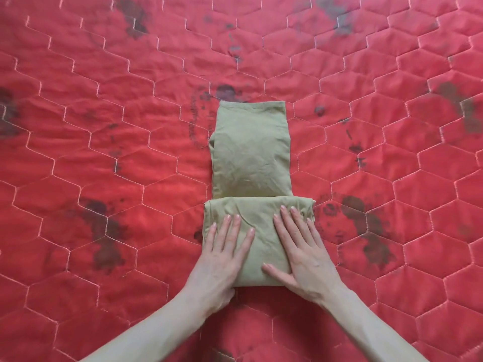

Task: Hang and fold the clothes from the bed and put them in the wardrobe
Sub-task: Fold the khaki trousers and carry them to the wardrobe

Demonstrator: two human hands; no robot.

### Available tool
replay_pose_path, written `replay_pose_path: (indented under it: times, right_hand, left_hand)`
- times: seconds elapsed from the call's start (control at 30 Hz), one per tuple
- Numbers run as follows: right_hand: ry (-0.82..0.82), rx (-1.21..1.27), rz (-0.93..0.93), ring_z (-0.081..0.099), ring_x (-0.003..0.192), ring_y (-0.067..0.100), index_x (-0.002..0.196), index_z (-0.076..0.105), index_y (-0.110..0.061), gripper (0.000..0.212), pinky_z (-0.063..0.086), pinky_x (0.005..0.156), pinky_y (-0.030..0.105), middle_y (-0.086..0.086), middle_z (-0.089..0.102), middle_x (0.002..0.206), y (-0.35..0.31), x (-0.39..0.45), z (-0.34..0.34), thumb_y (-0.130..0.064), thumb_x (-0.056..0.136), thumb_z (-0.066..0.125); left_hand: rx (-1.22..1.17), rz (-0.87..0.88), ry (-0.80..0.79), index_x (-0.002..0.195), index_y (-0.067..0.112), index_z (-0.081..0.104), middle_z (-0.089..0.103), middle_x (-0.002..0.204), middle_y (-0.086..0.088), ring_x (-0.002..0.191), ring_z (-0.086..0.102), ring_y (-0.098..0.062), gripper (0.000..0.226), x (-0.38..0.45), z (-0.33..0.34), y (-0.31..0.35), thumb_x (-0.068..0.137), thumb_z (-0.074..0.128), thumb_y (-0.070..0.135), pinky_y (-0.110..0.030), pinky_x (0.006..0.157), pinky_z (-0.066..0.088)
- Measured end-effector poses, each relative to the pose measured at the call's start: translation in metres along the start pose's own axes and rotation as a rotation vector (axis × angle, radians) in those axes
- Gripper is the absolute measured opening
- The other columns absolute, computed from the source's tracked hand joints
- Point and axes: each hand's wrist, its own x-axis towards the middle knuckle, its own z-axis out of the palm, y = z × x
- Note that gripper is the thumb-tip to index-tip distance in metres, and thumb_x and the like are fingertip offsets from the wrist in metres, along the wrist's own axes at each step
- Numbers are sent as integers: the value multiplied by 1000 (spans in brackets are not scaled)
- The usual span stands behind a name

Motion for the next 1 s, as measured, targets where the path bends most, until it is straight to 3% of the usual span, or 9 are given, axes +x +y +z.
replay_pose_path:
  times: [0.17,0.27,0.37,0.5,0.6,0.7,0.8,0.93,1.0]
  right_hand:
    - [-32,30,-176,16,159,34,157,43,-23,99,19,127,57,8,26,170,14,-19,-12,-78,79,67]
    - [-54,14,-244,27,157,28,154,49,-21,84,27,124,52,3,36,166,18,-31,-21,-52,79,73]
    - [-17,178,-234,46,147,16,144,59,-18,73,40,117,42,-5,55,152,16,-40,-39,-32,74,75]
    - [37,473,19,69,114,2,138,54,-37,74,56,91,32,-22,68,129,2,-59,-66,-32,70,82]
    - [69,665,163,75,94,7,131,55,-35,73,58,81,26,-18,75,113,-10,-65,-73,-32,70,95]
    - [151,759,307,73,95,9,125,58,-30,74,55,81,21,-14,75,100,-20,-57,-76,-23,63,99]
    - [200,837,400,68,91,5,123,58,-33,69,54,79,19,-19,71,104,-28,-37,-73,-12,69,95]
    - [160,829,425,69,99,0,122,46,-54,68,49,82,10,-24,71,106,-25,-8,-52,-46,71,91]
    - [172,767,486,65,115,7,132,36,-60,75,47,94,16,-20,67,121,-23,4,-39,-61,73,83]
  left_hand:
    - [-77,11,60,158,4,36,31,163,-30,153,29,-47,119,-3,-14,4,47,66,34,-61,118,36]
    - [-141,68,56,151,7,47,45,157,-25,146,44,-43,104,-14,-22,2,53,60,38,-56,117,39]
    - [-355,33,21,148,19,52,58,149,-7,137,56,-29,85,-29,-43,-1,66,58,40,-39,117,42]
    - [-755,-97,14,133,38,55,70,123,18,110,67,-5,68,-52,-69,-9,66,58,44,-26,98,51]
    - [-978,-172,68,111,38,54,70,108,17,88,68,-10,50,-63,-76,-17,62,64,37,-33,80,55]
    - [-1130,-320,181,106,32,57,71,103,14,89,68,-11,45,-63,-73,-25,62,68,34,-32,78,57]
    - [-1276,-460,342,108,30,64,72,100,9,85,68,-7,46,-53,-66,-30,66,79,42,-23,73,57]
    - [-1417,-610,555,114,24,67,77,100,6,88,71,-7,49,-32,-58,-34,75,91,44,-22,78,58]
    - [-1390,-616,565,131,30,57,72,115,16,108,66,1,66,-22,-53,-34,77,85,56,-17,92,52]
